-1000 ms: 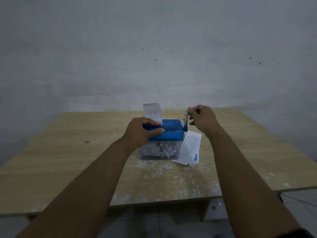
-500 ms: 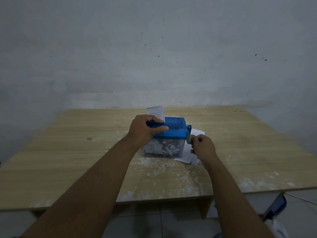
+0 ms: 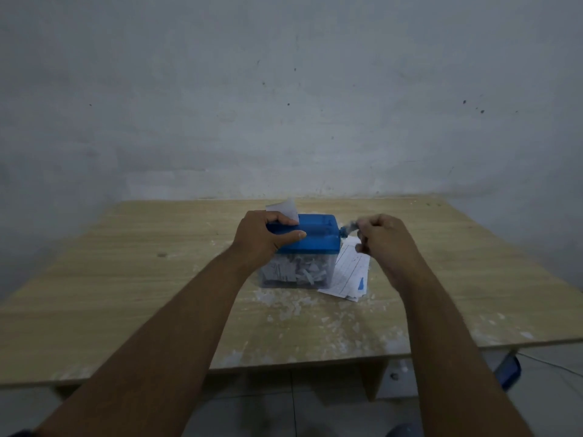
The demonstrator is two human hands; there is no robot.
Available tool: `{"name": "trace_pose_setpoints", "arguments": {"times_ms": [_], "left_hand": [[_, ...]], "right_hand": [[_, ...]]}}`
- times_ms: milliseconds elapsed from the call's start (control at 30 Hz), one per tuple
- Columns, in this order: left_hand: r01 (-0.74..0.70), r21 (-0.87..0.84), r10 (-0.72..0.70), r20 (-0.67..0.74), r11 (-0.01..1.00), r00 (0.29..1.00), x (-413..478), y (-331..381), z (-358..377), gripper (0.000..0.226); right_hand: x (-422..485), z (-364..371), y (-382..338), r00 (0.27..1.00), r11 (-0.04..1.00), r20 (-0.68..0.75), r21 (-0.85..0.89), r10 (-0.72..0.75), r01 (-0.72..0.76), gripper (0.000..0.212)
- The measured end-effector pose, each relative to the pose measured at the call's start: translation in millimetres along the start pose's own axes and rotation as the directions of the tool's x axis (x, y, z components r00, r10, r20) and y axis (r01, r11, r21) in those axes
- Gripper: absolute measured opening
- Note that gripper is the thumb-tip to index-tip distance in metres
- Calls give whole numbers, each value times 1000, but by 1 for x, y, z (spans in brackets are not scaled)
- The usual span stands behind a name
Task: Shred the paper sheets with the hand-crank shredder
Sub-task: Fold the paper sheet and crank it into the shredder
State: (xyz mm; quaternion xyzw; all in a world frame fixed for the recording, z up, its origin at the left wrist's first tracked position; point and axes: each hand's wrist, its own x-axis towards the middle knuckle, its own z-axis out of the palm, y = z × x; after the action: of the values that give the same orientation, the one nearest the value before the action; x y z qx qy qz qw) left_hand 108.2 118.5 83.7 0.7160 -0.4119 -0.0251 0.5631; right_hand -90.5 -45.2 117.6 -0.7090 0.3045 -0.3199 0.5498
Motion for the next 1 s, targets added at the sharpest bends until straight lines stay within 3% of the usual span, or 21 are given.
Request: {"name": "trace_pose_setpoints", "arguments": {"times_ms": [200,400,633,700,833,1000], "left_hand": [[14,-19,-13,11,1000,1000,1,0,-2,26],[-3,4,3,-8,1000,1000,-1,-1,-2,26],[-41,-42,40,-19,998,999,-3,-3,-1,27],[-57,-64,54,-42,996,998,-5,-4,2,27],[-51,-129,44,-57,990,997,-6,-6,5,27],[-59,-144,51,-56,988,997,-5,-6,5,26]], "right_hand": [[52,4,-18,998,999,49,-21,-39,40,29],[79,27,-13,999,998,-8,-56,-33,32,33],[72,34,30,973,954,80,-231,215,-192,12],[61,35,45,972,946,68,-251,227,-203,18],[26,34,64,968,960,-42,-122,248,-251,22],[-4,23,50,970,978,-132,72,204,-196,14]]}}
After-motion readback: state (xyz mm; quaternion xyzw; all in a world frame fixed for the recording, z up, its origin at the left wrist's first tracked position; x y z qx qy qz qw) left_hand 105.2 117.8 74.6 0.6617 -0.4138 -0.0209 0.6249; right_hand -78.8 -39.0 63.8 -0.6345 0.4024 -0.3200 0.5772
